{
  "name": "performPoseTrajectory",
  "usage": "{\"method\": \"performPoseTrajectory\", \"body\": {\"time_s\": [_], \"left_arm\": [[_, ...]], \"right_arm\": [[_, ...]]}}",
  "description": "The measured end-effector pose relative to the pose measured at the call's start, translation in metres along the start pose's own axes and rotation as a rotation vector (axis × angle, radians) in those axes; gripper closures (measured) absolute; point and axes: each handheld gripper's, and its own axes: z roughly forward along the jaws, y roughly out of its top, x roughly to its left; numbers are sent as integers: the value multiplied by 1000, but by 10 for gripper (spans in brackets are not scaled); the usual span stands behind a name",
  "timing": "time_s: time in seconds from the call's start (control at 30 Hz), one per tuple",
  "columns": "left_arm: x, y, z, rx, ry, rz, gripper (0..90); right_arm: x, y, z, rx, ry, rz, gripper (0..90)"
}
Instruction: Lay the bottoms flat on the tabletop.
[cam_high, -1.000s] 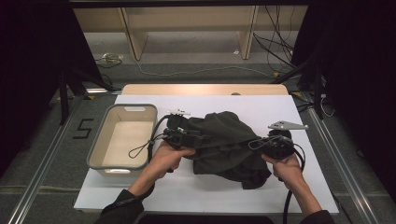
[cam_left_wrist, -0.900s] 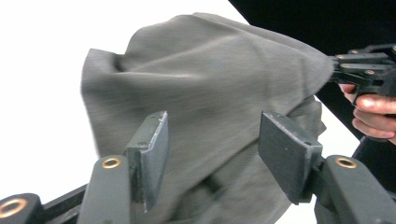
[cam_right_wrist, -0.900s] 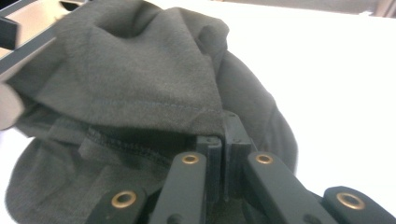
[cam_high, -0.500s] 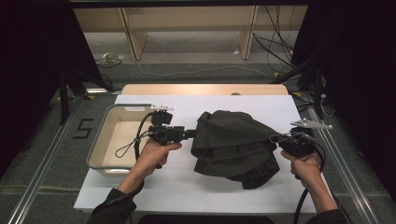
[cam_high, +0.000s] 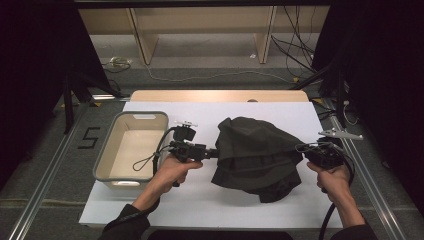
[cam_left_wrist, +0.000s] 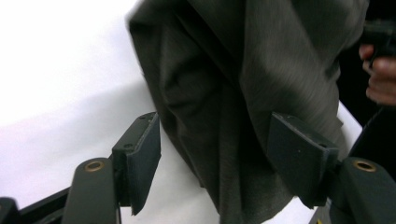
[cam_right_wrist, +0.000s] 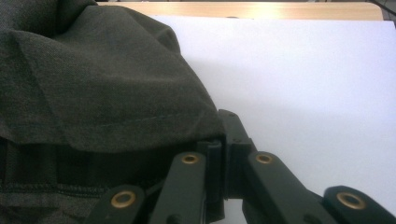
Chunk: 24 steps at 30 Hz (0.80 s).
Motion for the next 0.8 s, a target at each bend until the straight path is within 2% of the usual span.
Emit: {"method": "performPoseTrajectory", "body": {"time_s": [0.1, 0.13, 0.17, 0.23, 0.27, 0.3, 0.33, 0.37, 0.4, 0.43, 0.57, 0.63, 0.8], "left_arm": [[-6, -7, 18, 45, -27, 2, 341], [-6, -7, 18, 45, -27, 2, 340], [-10, -9, 26, 70, -29, 15, 341], [-13, -12, 34, 81, -36, 24, 377], [-14, -13, 37, 81, -42, 35, 430], [-14, -13, 37, 81, -42, 35, 544], [-15, -14, 40, 73, -45, 41, 544], [-16, -15, 41, 73, -36, 50, 726], [-16, -15, 41, 64, -29, 57, 817], [-16, -15, 41, 64, -29, 57, 857], [-13, -12, 33, 38, -43, 67, 874], [-11, -9, 28, 11, -34, 55, 875], [-6, -5, 19, -19, -28, 50, 877]], "right_arm": [[-1, 0, 0, 5, 0, 1, 887], [-1, 0, 0, 4, 0, 1, 887], [-1, 0, 0, 3, 0, 1, 887], [-1, -1, 1, 5, -3, 0, 887], [-1, -1, 1, 6, -5, 0, 887], [-1, -1, 1, 6, -5, 0, 887], [-1, -1, 1, 6, -6, -1, 887], [-1, -1, 1, 8, -9, -1, 887], [-2, -1, 1, 9, -15, -2, 887], [-3, -1, 0, 7, -20, -3, 887], [-8, -1, 0, 8, -36, 7, 888], [-14, -2, -1, 11, -62, 17, 888], [-26, -3, -4, 15, -99, 42, 889]]}}
